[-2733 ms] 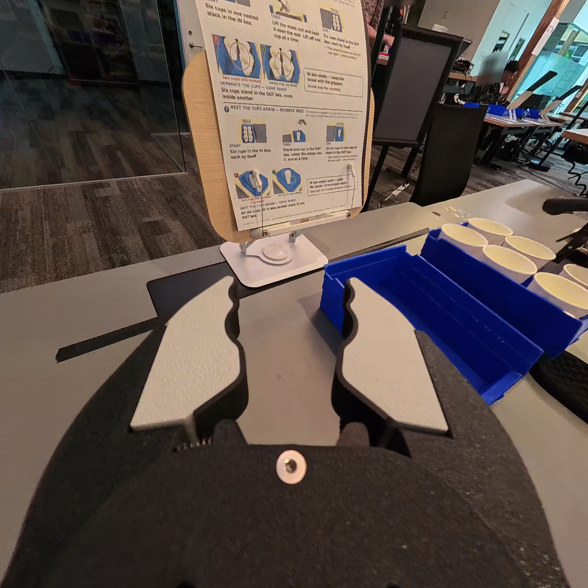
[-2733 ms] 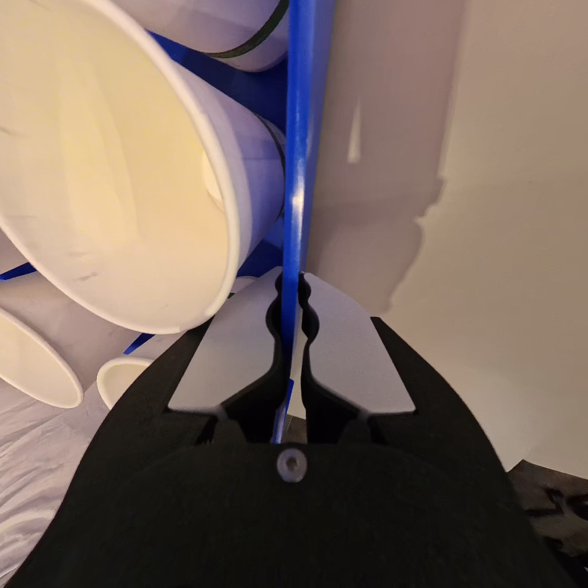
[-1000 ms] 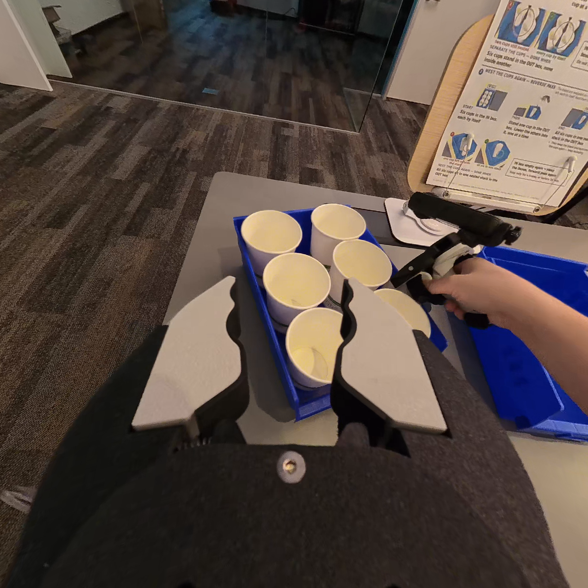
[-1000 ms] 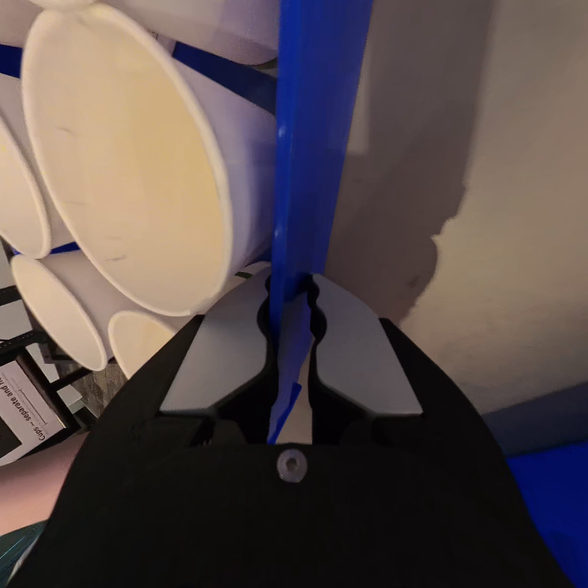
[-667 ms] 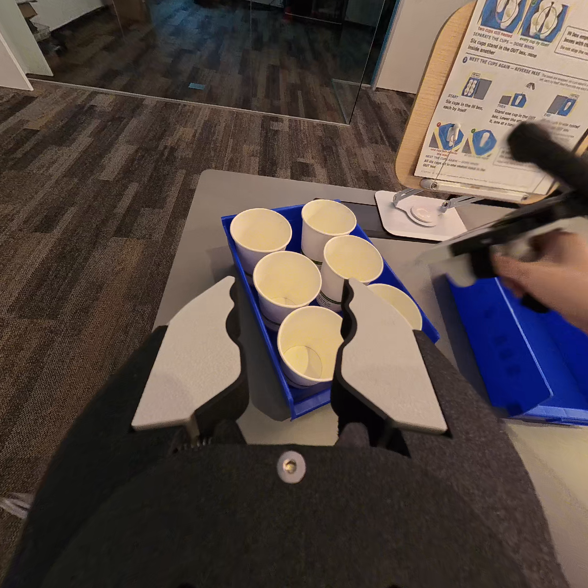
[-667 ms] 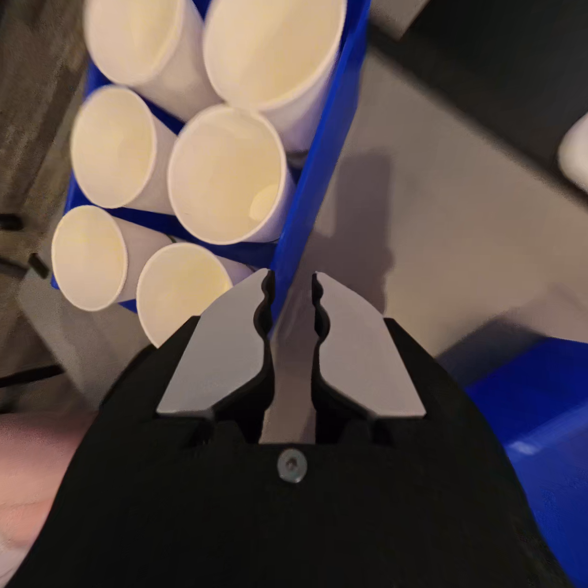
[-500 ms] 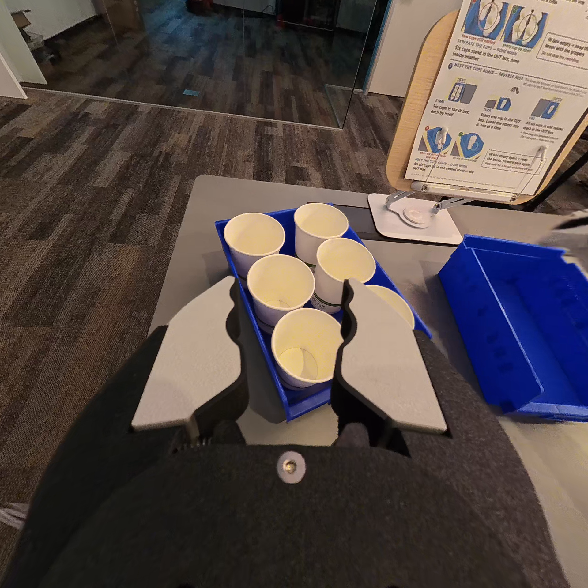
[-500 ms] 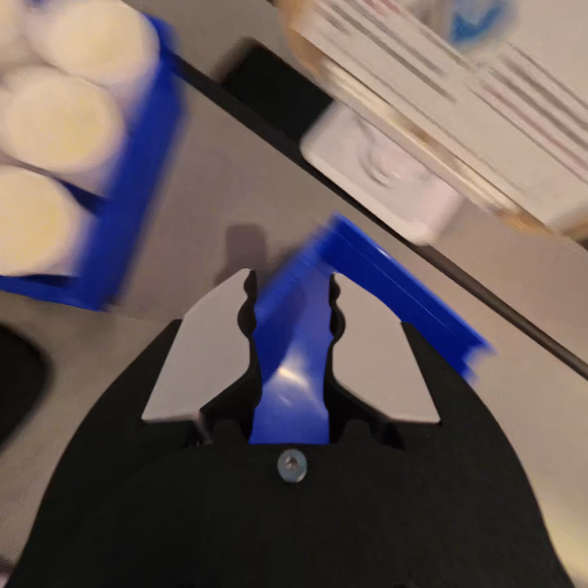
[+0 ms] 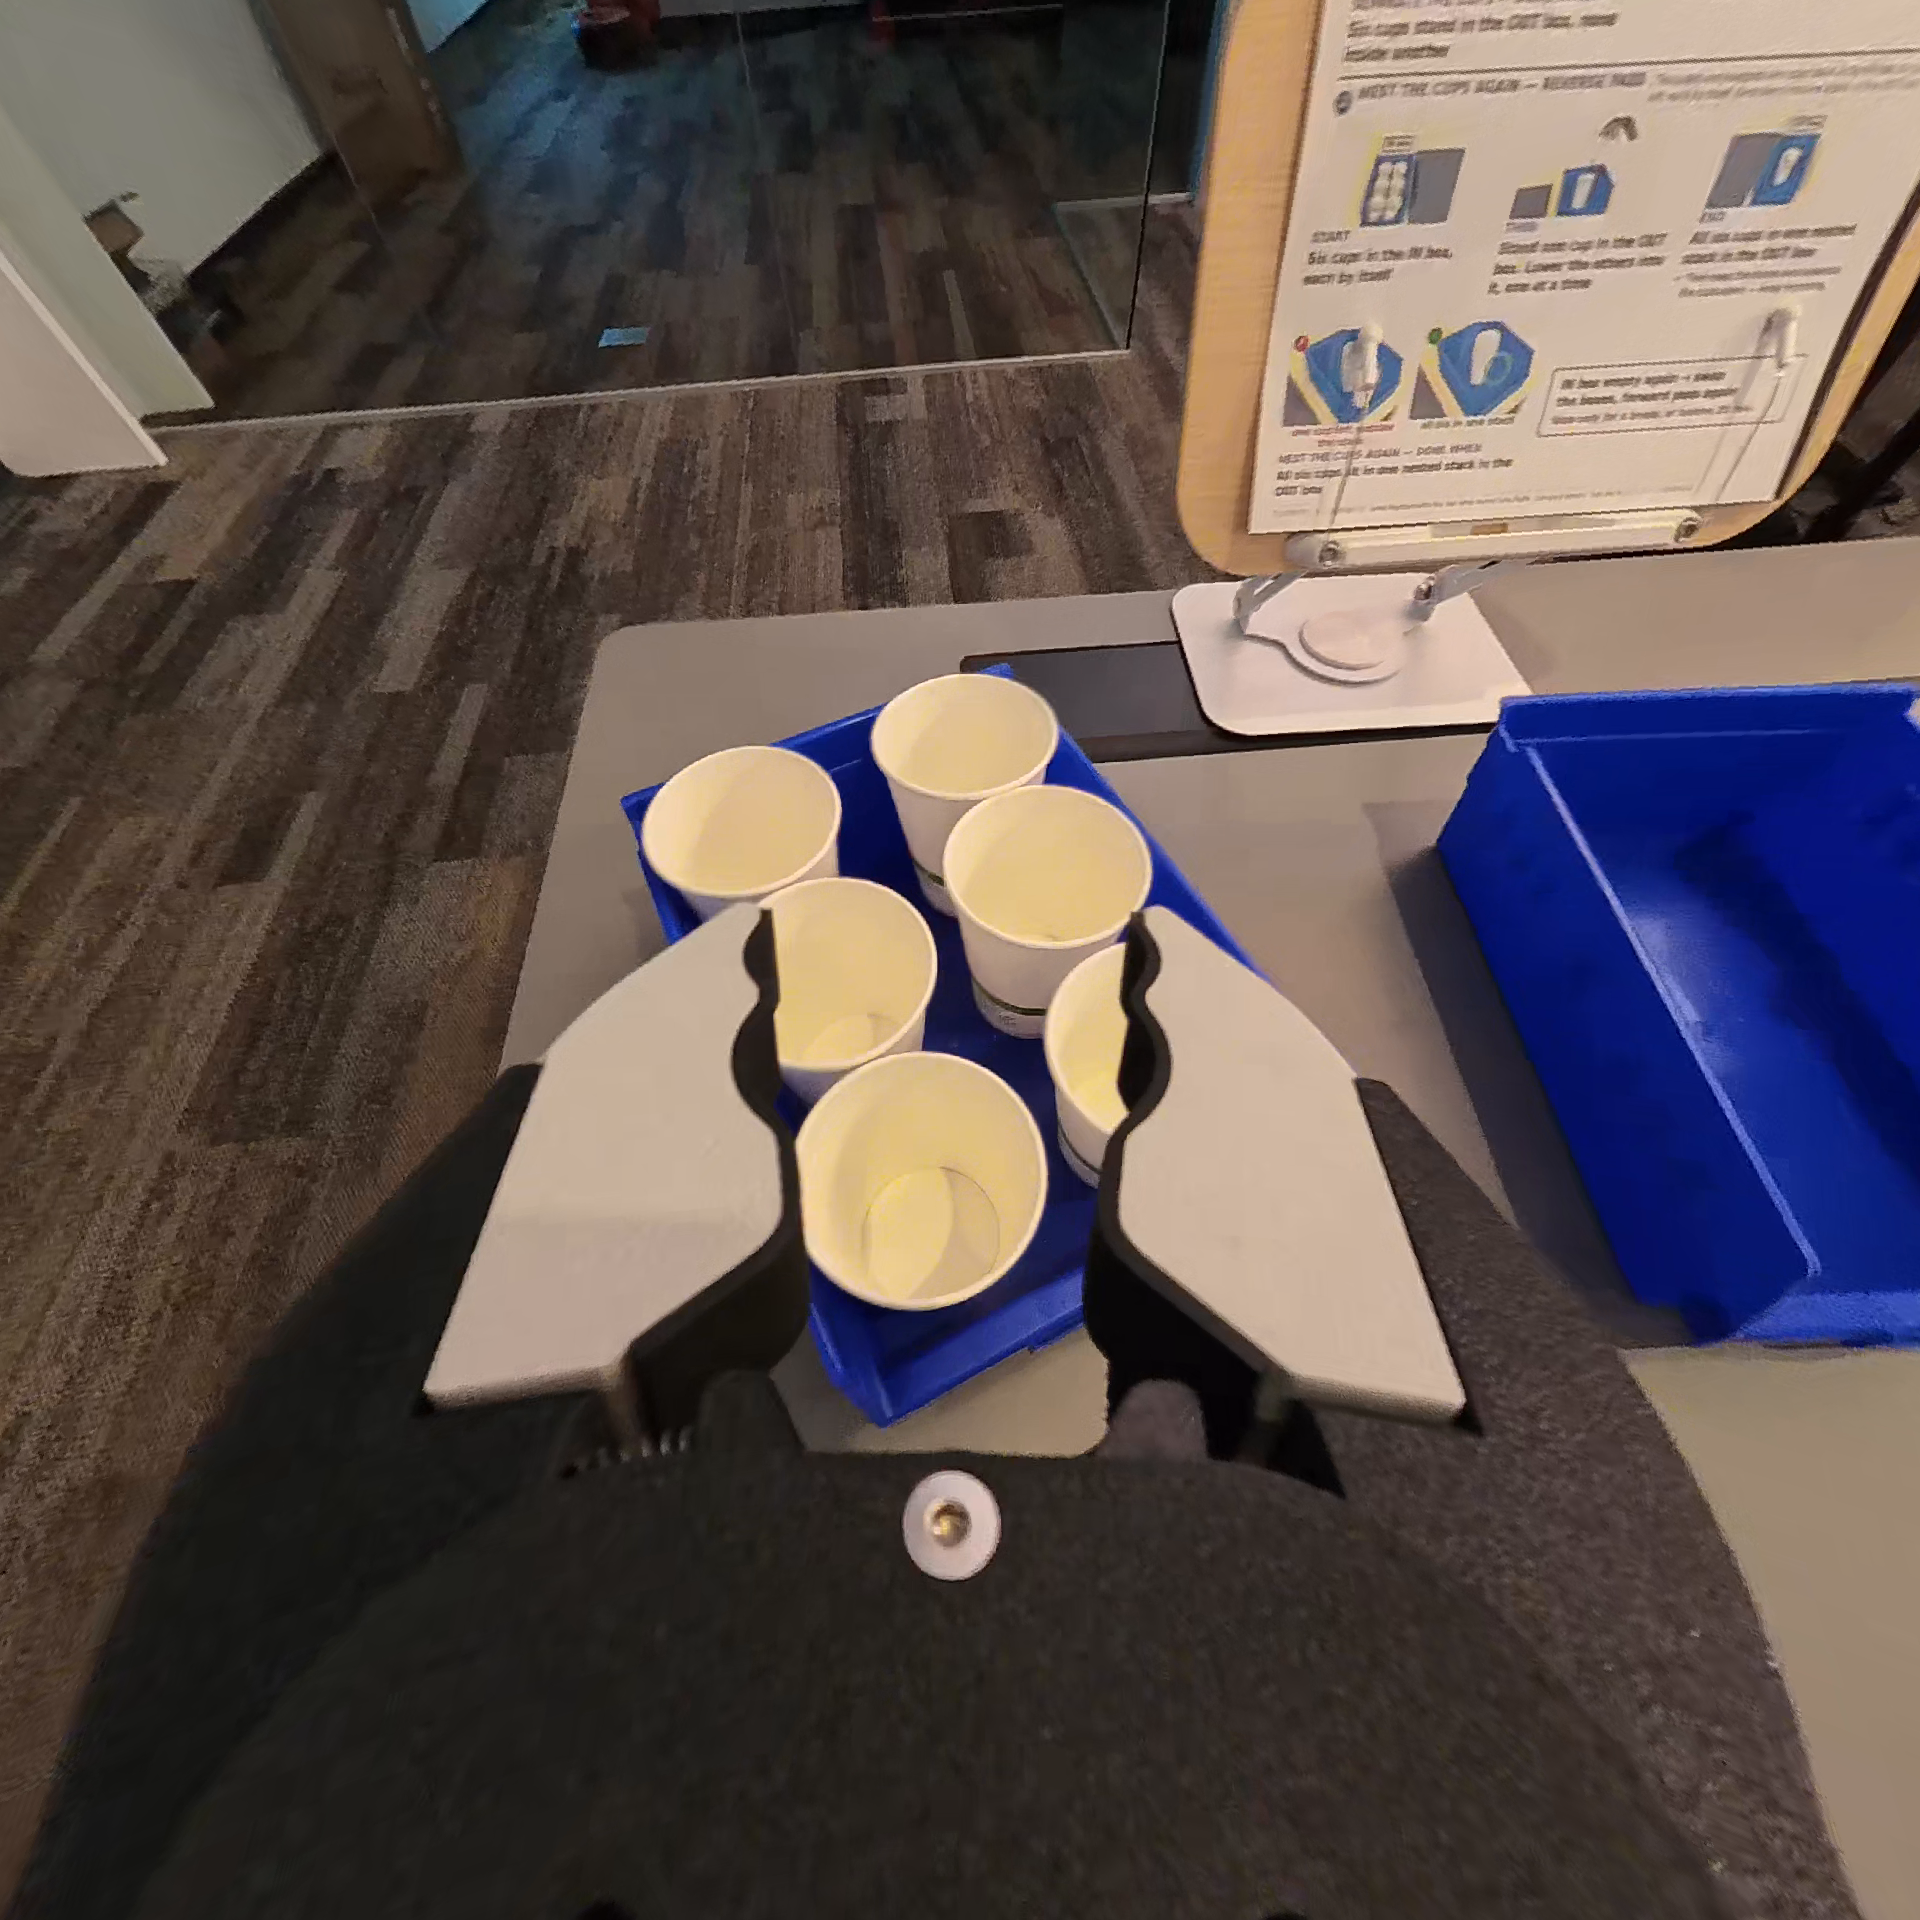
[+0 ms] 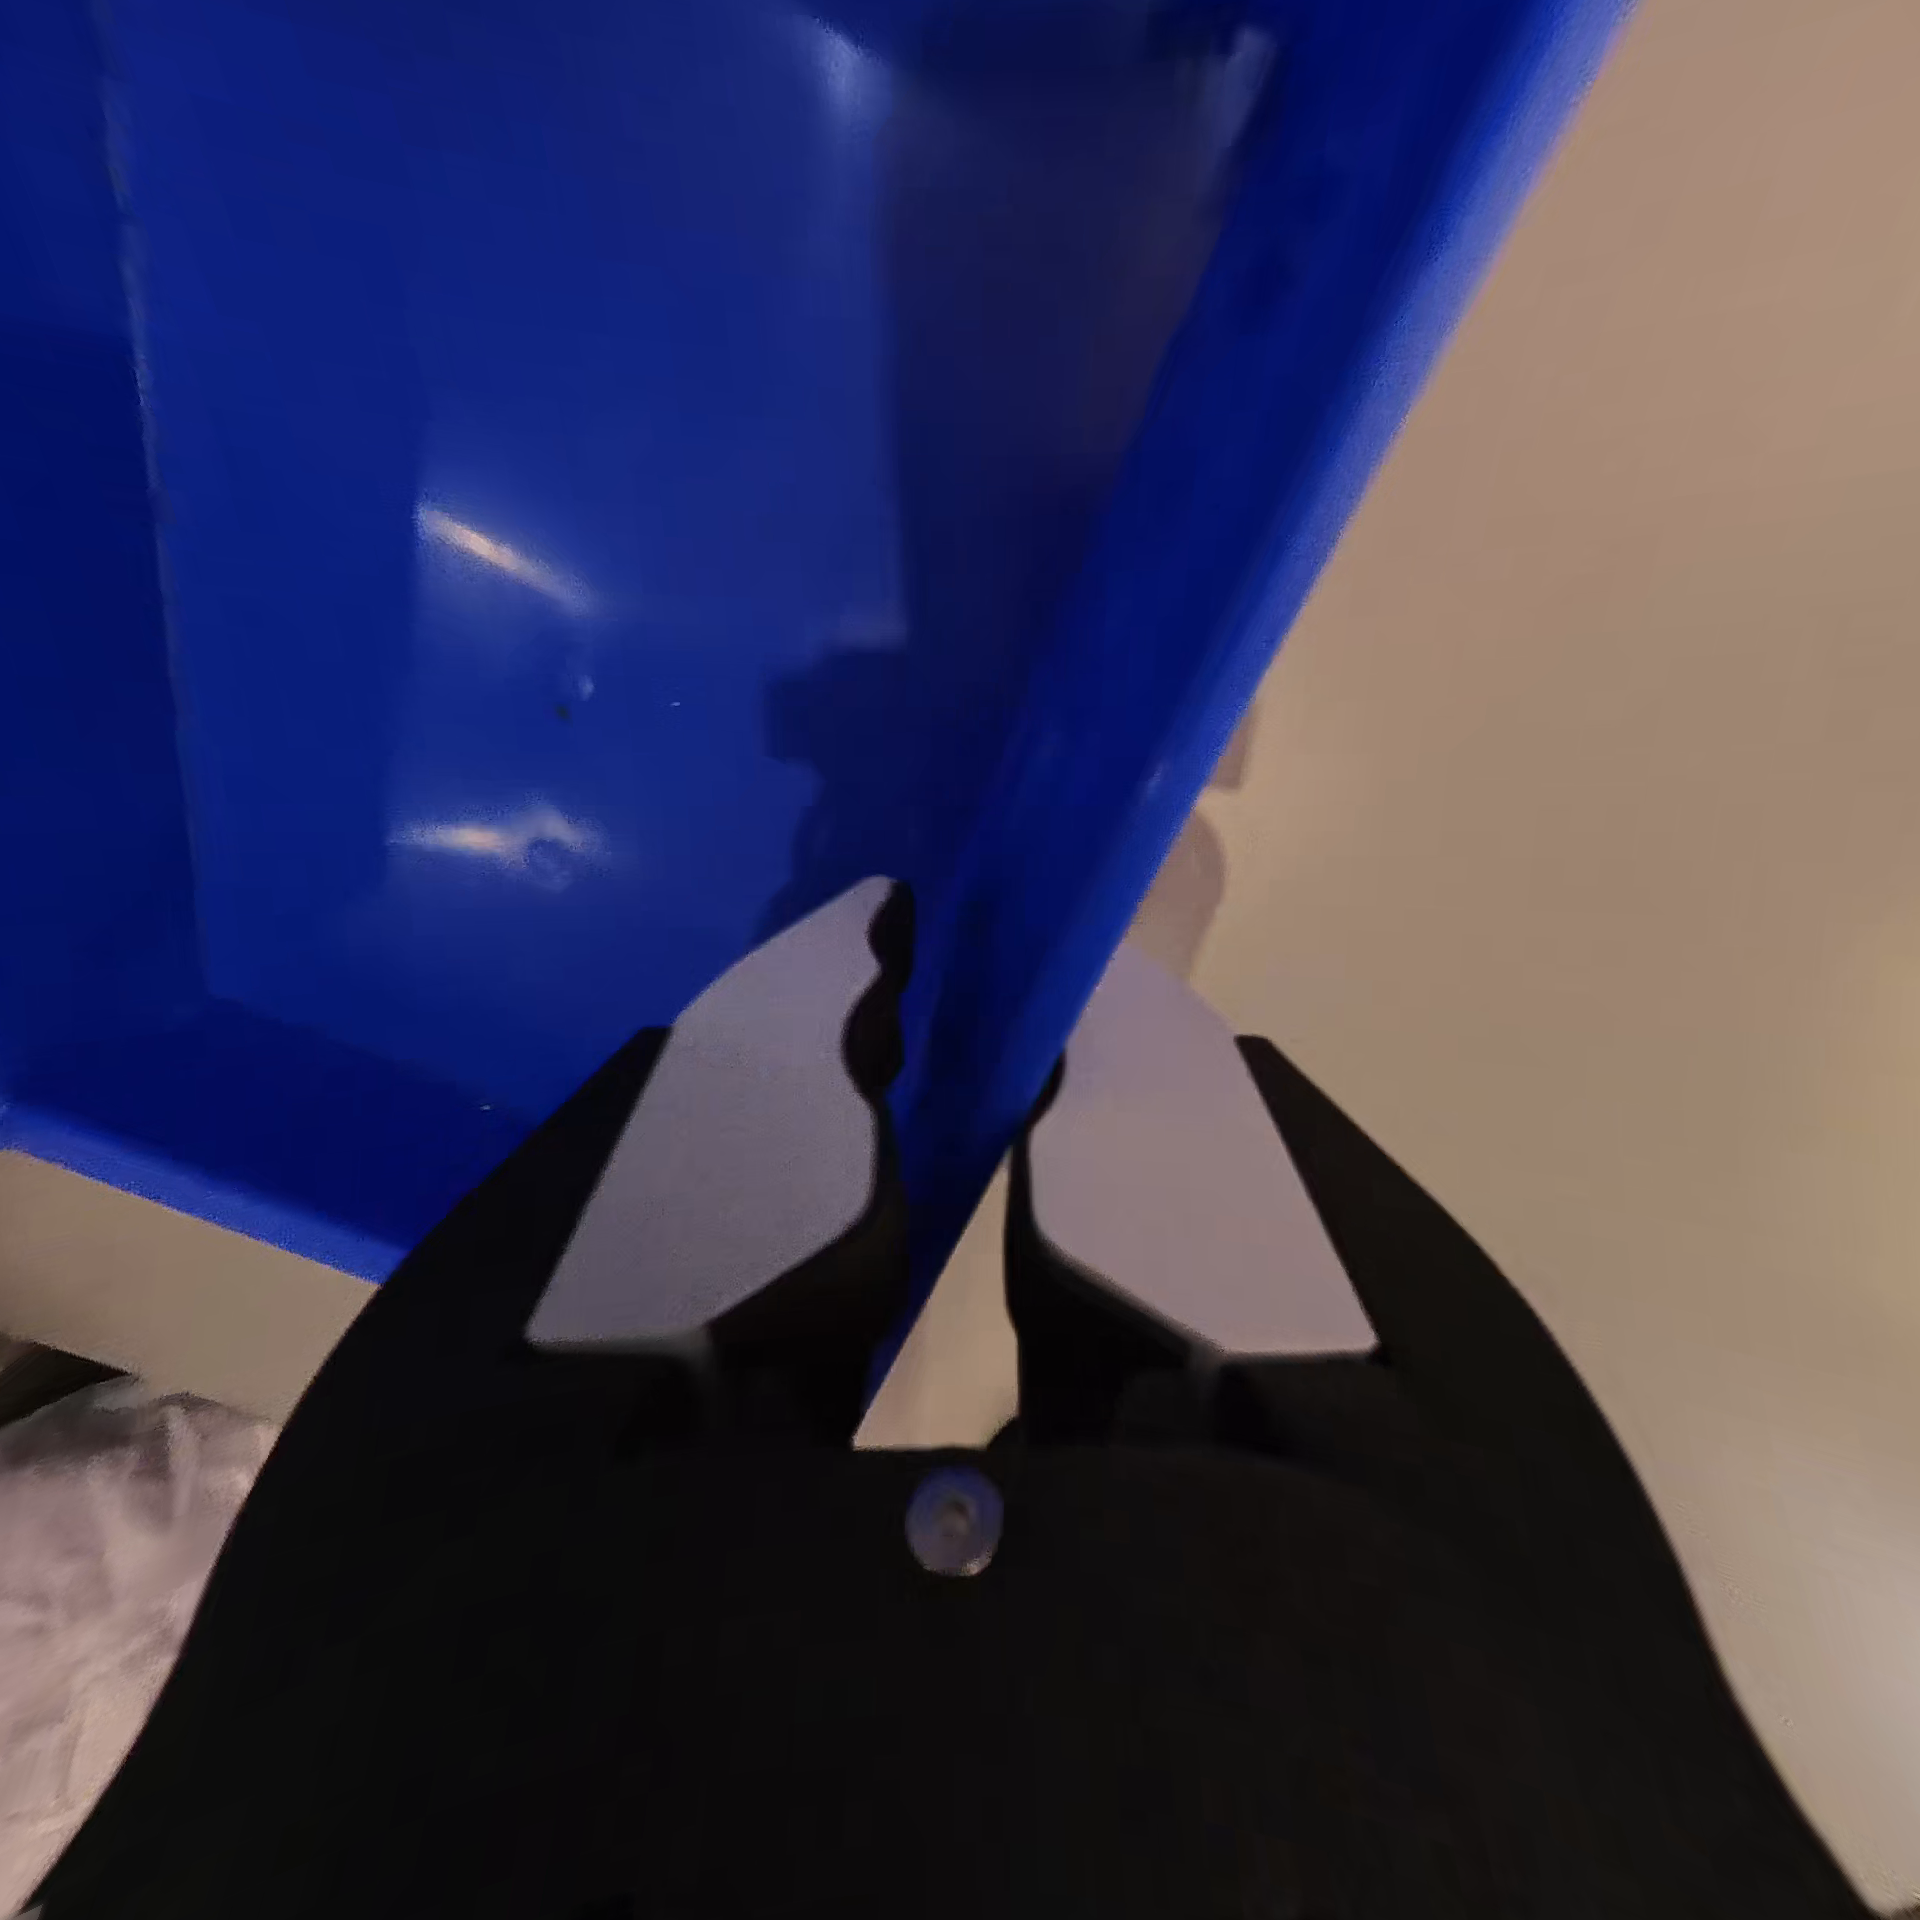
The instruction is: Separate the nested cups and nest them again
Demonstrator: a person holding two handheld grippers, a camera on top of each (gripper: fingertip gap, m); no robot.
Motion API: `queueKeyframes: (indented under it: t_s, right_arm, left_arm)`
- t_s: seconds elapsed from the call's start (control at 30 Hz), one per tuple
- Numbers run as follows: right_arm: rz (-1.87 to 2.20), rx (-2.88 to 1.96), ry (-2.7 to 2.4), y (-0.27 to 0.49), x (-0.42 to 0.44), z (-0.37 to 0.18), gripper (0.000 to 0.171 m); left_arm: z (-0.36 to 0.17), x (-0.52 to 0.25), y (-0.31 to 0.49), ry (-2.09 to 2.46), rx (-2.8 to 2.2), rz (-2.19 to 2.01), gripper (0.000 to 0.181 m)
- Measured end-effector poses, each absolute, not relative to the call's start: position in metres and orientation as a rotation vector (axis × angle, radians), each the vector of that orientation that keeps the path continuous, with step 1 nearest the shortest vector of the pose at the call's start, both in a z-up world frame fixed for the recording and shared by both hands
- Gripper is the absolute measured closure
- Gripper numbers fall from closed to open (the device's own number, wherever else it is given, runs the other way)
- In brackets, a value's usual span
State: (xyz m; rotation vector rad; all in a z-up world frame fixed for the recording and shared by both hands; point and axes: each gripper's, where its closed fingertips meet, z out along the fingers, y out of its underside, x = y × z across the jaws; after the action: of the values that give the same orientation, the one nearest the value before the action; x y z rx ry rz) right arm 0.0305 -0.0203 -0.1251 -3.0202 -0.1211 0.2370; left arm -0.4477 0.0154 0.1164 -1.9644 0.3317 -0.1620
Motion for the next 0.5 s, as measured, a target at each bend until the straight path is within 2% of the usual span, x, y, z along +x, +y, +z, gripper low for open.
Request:
queueKeyframes:
  t_s: [0.07,0.17,0.5]
  right_arm:
    - [0.268,-3.055,-0.082,-0.016,0.04,-0.125,0.163]
    - [0.24,-3.084,-0.071,-0.009,0.064,-0.125,0.165]
    - [0.24,-3.089,0.118,-0.029,0.167,-0.125,0.166]
  left_arm:
    - [0.119,-0.441,0.014,0.352,-1.954,-0.155,0.118]
    - [0.118,-0.438,0.014,0.361,-1.957,-0.135,0.118]
    - [0.111,-0.432,0.025,0.376,-1.991,-0.105,0.118]
